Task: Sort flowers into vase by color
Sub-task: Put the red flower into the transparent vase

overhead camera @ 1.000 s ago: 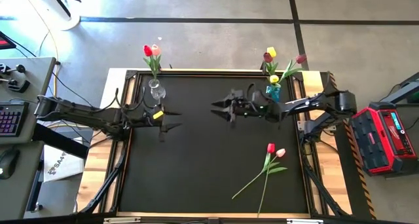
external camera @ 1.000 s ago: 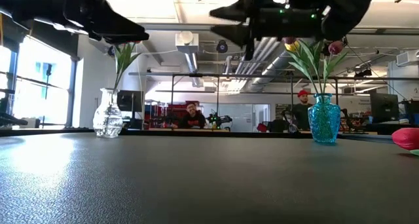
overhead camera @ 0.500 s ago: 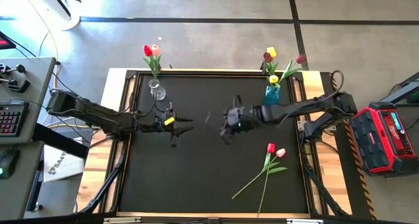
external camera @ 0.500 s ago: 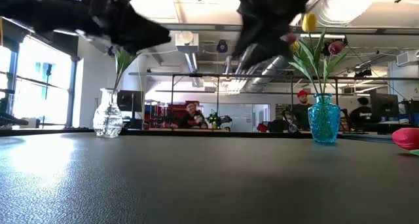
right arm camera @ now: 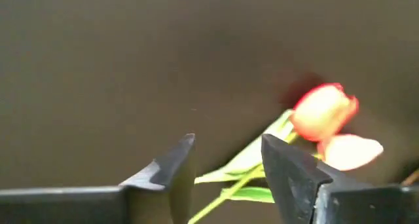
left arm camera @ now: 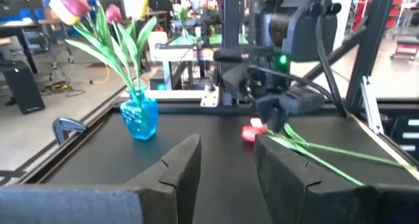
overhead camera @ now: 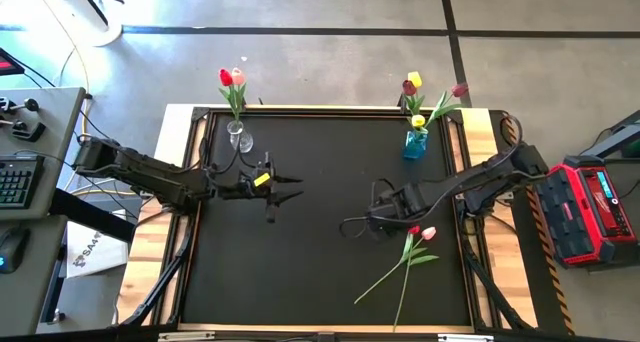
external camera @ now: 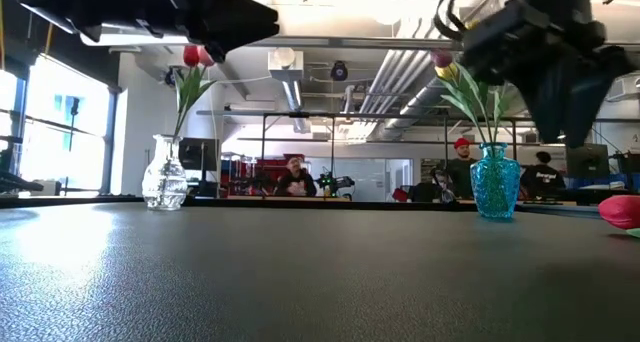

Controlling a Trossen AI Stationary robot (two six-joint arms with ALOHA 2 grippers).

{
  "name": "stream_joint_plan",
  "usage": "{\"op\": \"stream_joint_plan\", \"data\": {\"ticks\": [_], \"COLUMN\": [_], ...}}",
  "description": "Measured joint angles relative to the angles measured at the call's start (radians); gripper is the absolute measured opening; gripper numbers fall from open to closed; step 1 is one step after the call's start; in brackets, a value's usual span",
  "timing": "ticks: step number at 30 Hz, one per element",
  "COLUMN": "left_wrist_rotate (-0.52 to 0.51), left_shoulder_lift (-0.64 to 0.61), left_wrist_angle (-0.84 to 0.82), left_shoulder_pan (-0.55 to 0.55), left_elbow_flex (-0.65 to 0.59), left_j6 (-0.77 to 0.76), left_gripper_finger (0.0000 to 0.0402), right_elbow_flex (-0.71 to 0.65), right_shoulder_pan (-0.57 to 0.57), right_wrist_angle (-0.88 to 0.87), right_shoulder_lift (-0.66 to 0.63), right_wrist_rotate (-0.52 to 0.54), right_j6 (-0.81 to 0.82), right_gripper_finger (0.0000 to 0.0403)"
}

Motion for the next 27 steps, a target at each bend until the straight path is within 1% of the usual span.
{"op": "stream_joint_plan", "data": {"ticks": [3, 6, 8, 10, 12, 17, 21, 24, 27], "left_wrist_rotate": [0.001, 0.002, 0.000, -0.001, -0.004, -0.015, -0.017, -0.030, -0.038], "left_shoulder_lift": [0.000, 0.000, 0.000, 0.000, 0.000, 0.000, 0.000, 0.000, 0.000], "left_wrist_angle": [-0.019, -0.020, -0.020, -0.019, -0.020, -0.019, -0.019, -0.019, -0.019], "left_shoulder_pan": [0.000, 0.001, 0.003, 0.003, 0.003, 0.004, 0.004, 0.004, 0.004], "left_elbow_flex": [0.000, 0.000, 0.000, 0.000, 0.000, 0.000, 0.000, 0.000, 0.000], "left_j6": [0.000, 0.014, 0.034, 0.061, 0.090, 0.111, 0.112, 0.112, 0.112], "left_gripper_finger": [0.0129, 0.0129, 0.0129, 0.0129, 0.0129, 0.0129, 0.0129, 0.0129, 0.0129], "right_elbow_flex": [-0.024, -0.082, -0.132, -0.176, -0.208, -0.283, -0.338, -0.352, -0.332], "right_shoulder_pan": [0.012, 0.023, 0.027, 0.027, 0.027, 0.022, 0.022, 0.022, 0.023], "right_wrist_angle": [-0.007, -0.006, -0.003, 0.026, 0.076, 0.177, 0.205, 0.220, 0.215], "right_shoulder_lift": [-0.001, -0.001, -0.001, 0.000, 0.000, 0.000, -0.001, -0.004, -0.002], "right_wrist_rotate": [-0.041, -0.070, -0.092, -0.116, -0.117, -0.114, -0.117, -0.119, -0.116], "right_j6": [0.034, 0.054, 0.098, 0.146, 0.153, 0.154, 0.179, 0.179, 0.178], "right_gripper_finger": [0.0140, 0.0115, 0.0100, 0.0088, 0.0080, 0.0072, 0.0071, 0.0071, 0.0071]}}
